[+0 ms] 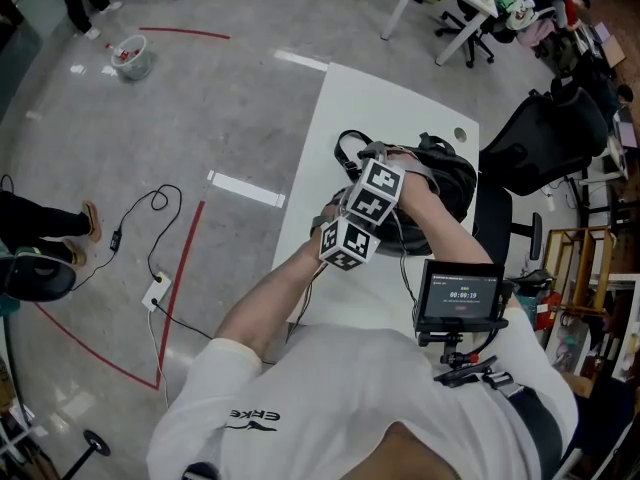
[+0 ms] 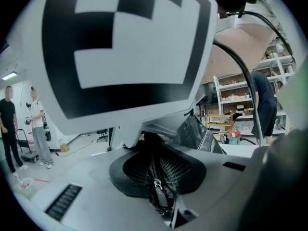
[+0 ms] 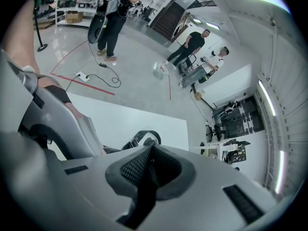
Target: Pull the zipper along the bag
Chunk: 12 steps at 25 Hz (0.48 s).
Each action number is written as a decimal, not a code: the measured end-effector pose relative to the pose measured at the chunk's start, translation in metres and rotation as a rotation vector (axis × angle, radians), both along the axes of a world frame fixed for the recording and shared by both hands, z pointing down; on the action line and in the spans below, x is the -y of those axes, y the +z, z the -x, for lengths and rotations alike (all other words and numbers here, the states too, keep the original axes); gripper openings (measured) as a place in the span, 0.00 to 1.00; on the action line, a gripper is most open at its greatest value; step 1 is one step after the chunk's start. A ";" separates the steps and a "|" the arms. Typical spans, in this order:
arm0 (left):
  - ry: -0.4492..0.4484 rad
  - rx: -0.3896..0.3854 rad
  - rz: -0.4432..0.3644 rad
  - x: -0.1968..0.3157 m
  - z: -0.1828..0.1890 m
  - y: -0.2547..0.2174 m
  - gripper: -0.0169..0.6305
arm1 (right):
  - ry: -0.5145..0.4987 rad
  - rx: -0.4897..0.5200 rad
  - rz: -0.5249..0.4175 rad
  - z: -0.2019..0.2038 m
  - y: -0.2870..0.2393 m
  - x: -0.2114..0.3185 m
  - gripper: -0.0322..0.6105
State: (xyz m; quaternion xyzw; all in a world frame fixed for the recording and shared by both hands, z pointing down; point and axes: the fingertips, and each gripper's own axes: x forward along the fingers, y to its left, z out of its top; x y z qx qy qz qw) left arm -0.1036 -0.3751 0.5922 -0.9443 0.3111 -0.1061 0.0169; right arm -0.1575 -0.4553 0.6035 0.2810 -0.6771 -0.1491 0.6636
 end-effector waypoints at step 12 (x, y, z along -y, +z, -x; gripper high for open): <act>0.004 0.006 -0.031 -0.005 -0.001 -0.006 0.08 | 0.020 0.064 -0.099 -0.003 -0.013 0.006 0.08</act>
